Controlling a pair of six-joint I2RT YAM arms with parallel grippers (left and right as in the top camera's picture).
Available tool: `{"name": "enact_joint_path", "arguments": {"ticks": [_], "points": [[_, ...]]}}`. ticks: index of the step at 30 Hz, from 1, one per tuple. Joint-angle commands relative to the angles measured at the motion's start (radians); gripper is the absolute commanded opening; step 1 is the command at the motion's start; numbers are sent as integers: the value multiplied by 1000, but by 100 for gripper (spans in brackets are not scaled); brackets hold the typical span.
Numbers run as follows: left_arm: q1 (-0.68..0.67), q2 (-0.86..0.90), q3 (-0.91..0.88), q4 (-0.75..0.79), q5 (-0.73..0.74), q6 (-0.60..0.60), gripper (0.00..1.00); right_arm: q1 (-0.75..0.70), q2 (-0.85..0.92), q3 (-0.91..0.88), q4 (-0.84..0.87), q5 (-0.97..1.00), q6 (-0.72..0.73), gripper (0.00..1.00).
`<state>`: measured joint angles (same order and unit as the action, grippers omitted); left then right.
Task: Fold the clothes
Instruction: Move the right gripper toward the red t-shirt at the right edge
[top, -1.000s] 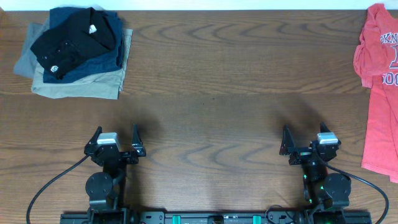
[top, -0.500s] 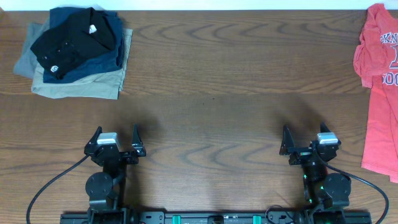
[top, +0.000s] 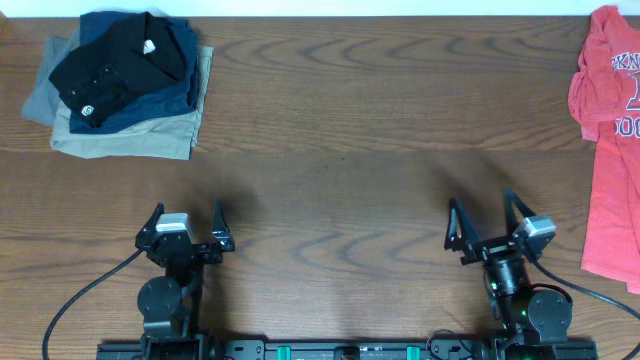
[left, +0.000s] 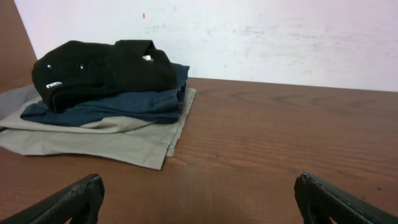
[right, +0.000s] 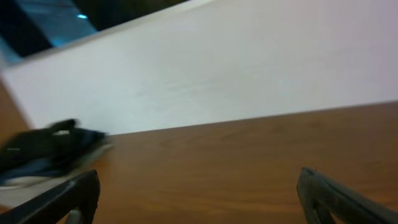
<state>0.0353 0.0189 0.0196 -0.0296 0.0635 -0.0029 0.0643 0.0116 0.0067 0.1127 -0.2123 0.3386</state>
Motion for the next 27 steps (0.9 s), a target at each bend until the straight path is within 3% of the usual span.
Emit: {"name": "enact_joint_path", "arguments": {"ticks": [1,5,9,14,20,27], "points": [[-6,0,-16,-37,3,-2,98,-11,-5,-1,11,-119,121,99],[-6,0,-16,-36,3,-2,98,-11,-5,-1,126,-128,114,99],[-6,0,-16,-36,3,-2,98,-11,5,13,322,-31,8,99],[-6,0,-16,-36,3,-2,98,-12,133,140,285,146,-155,99],[-6,0,-16,-36,3,-2,98,-14,533,425,217,347,-277,99],[-6,0,-16,-37,3,-2,98,-135,1093,900,-106,450,-356,99]]}}
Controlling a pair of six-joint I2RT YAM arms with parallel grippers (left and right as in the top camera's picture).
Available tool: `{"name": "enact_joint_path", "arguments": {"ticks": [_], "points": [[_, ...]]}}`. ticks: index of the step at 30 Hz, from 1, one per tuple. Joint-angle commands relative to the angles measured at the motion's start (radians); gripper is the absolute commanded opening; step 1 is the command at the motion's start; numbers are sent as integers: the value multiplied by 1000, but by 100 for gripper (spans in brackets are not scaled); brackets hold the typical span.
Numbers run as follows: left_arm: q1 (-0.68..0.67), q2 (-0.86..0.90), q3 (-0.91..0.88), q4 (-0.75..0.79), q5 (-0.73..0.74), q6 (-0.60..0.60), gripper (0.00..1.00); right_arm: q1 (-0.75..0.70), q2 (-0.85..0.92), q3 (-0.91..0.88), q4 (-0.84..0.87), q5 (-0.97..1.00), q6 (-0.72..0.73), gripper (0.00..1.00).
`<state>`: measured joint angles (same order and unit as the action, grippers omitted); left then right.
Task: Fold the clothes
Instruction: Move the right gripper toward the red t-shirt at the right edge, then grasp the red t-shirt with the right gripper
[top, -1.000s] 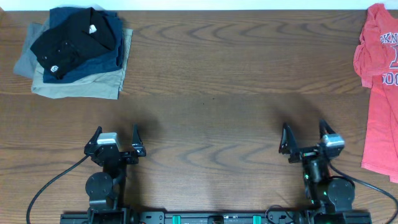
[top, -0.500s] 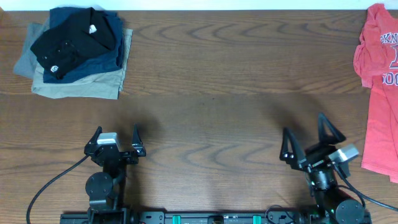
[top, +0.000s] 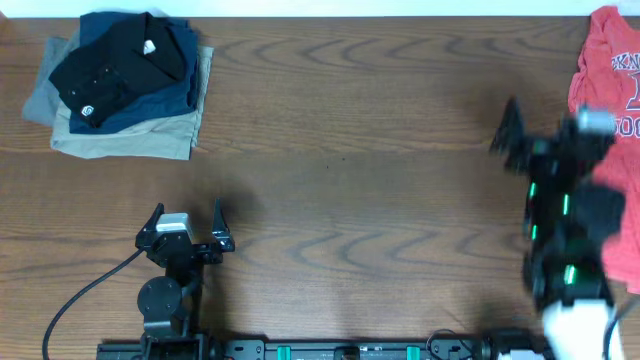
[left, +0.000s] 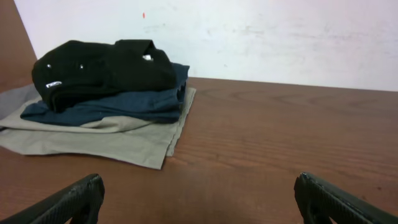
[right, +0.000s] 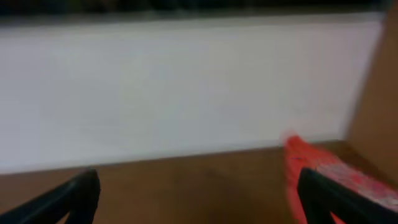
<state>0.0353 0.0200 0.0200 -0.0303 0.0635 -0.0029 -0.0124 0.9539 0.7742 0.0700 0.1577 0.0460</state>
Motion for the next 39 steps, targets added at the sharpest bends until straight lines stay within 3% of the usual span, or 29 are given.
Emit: {"name": "enact_joint_path", "arguments": {"ticks": [1,8,11,20,31,39], "points": [[-6,-1,-16,-35,3,-2,98,-94,237,219,-132,74,-63,99],[-6,-1,-16,-36,3,-2,98,-280,722,792,-631,7,-80,99],[-6,-1,-16,-36,3,-2,98,-317,825,914,-721,23,-84,99],[-6,-1,-16,-35,3,-2,98,-479,1020,935,-603,-21,-95,99],[-6,-1,-16,-35,3,-2,98,-647,1202,935,-494,-278,-116,99],[-6,-1,-16,-35,3,-2,98,-667,1316,935,-388,-445,-122,90]]}}
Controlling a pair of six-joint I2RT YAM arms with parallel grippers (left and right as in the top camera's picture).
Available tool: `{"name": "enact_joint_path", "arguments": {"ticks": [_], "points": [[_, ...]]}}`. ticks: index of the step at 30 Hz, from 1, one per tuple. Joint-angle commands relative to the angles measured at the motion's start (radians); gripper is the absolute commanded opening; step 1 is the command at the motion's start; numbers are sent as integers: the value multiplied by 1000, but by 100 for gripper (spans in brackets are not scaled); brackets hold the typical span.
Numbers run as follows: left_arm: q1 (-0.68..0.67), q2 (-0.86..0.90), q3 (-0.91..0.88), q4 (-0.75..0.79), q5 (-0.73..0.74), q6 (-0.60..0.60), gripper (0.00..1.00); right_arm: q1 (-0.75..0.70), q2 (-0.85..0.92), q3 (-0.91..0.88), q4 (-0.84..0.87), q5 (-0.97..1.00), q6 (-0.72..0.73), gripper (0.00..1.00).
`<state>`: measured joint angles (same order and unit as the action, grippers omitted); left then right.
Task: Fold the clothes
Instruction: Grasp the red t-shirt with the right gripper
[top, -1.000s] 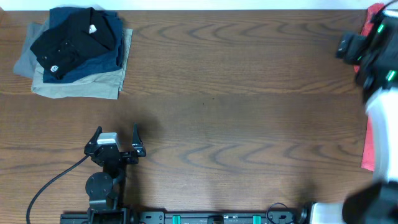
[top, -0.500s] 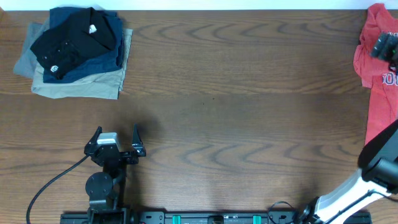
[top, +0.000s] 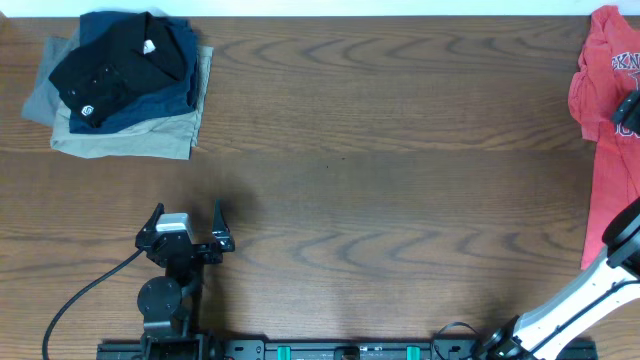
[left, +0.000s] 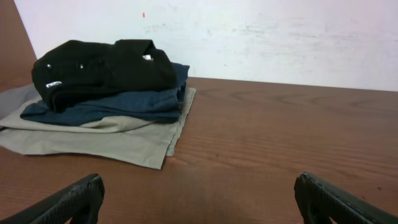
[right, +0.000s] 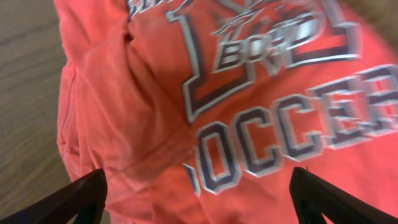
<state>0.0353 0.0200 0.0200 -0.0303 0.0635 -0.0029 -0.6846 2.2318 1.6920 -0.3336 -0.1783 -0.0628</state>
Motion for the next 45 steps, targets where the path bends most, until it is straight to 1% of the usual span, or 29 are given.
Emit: {"name": "enact_joint_path", "arguments": {"ticks": [1,4,7,11,14,16,17,18,19,23,24,29,30,32,34,36,41,45], "points": [[-6,-1,-16,-36,3,-2,98,6,51,17,31,-132,-14,89],[-6,-1,-16,-36,3,-2,98,12,88,17,72,-173,-13,87],[-6,-1,-16,-36,3,-2,98,22,118,17,101,-174,-13,81],[-6,-1,-16,-35,3,-2,98,34,133,17,125,-172,-13,65],[-6,-1,-16,-36,3,-2,98,42,134,17,141,-169,-14,65],[-6,-1,-16,-36,3,-2,98,45,134,17,144,-168,-14,63],[-6,-1,-16,-36,3,-2,98,45,134,17,143,-164,-14,58],[-6,-1,-16,-36,3,-2,98,45,134,17,143,-158,-13,49],[-6,-1,-16,-35,3,-2,98,45,134,17,142,-144,-14,44],[-6,-1,-16,-35,3,-2,98,44,134,17,140,-101,-13,27],[-6,-1,-16,-35,3,-2,98,44,134,17,140,-98,-13,25],[-6,-1,-16,-36,3,-2,98,44,134,24,130,-98,-13,27],[-6,-1,-16,-35,3,-2,98,44,134,31,122,-99,-13,29],[-6,-1,-16,-36,3,-2,98,44,134,50,101,-100,-10,42],[-6,-1,-16,-35,3,-2,98,44,134,80,68,-103,-5,42],[-6,-1,-16,-36,3,-2,98,45,134,109,35,-111,-4,40],[-6,-1,-16,-35,3,-2,98,45,134,161,-27,-111,-2,25],[-6,-1,-16,-36,3,-2,98,45,134,168,-39,-111,-2,18]]}}
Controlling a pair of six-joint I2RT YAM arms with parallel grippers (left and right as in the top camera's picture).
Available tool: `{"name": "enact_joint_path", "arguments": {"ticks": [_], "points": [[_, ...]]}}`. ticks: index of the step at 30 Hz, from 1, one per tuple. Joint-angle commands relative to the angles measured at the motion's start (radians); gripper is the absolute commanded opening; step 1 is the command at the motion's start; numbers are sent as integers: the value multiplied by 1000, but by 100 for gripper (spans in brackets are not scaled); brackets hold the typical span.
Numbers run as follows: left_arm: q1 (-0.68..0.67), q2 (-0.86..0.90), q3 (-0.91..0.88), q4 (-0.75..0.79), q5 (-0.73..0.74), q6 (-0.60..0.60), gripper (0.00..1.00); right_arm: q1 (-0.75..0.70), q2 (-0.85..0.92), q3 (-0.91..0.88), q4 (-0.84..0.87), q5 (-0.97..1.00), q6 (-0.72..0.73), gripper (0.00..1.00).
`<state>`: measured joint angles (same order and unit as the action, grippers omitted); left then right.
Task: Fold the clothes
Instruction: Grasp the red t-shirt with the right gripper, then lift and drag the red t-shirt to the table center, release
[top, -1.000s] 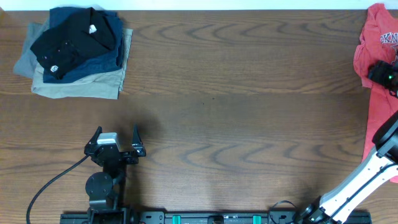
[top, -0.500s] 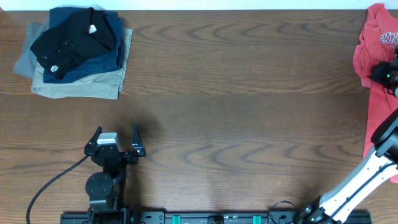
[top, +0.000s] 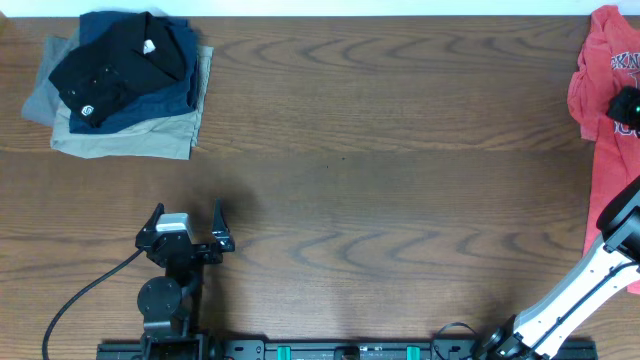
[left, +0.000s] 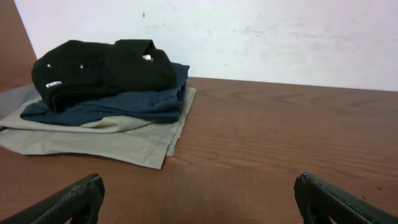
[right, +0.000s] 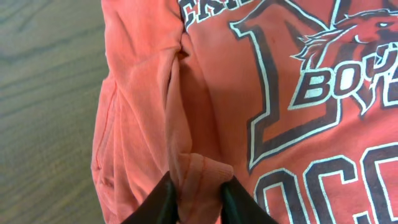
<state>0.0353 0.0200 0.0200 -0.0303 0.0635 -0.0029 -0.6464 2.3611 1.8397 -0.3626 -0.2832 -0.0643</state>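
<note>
A red printed T-shirt (top: 608, 150) lies unfolded at the table's far right edge. My right gripper (right: 198, 198) is shut on a bunched fold of this red T-shirt (right: 267, 87), beside its dark lettering; in the overhead view only part of the right gripper (top: 628, 103) shows at the frame's edge. A stack of folded clothes (top: 125, 85), black on navy on khaki, sits at the back left. My left gripper (top: 186, 232) rests open near the front edge, nothing between its fingers, and the folded stack (left: 106, 99) lies ahead of it.
The brown wooden table (top: 350, 160) stretches between the folded stack and the red shirt. A white wall (left: 261, 37) stands behind the table. The left arm's black cable (top: 80, 295) trails off its base at the front left.
My right gripper was open just above the red shirt's print. Now it is shut, pinching a raised fold of the shirt. The left arm has not moved.
Both grippers rested open near the front edge, the red shirt flat at the far right. Then my right arm was reaching towards the shirt, then it hovered open over the print. Now it pinches a fold. The left gripper and folded stack stayed put.
</note>
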Motion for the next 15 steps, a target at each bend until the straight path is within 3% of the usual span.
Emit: {"name": "enact_joint_path", "arguments": {"ticks": [1,6,15], "points": [[-6,-1,-16,-36,3,-2,98,6,4,20,-16,-6,0,18],[-6,-1,-16,-36,3,-2,98,6,4,20,-34,-6,0,1],[-6,-1,-16,-36,3,-2,98,26,-42,20,-50,-210,8,1]]}}
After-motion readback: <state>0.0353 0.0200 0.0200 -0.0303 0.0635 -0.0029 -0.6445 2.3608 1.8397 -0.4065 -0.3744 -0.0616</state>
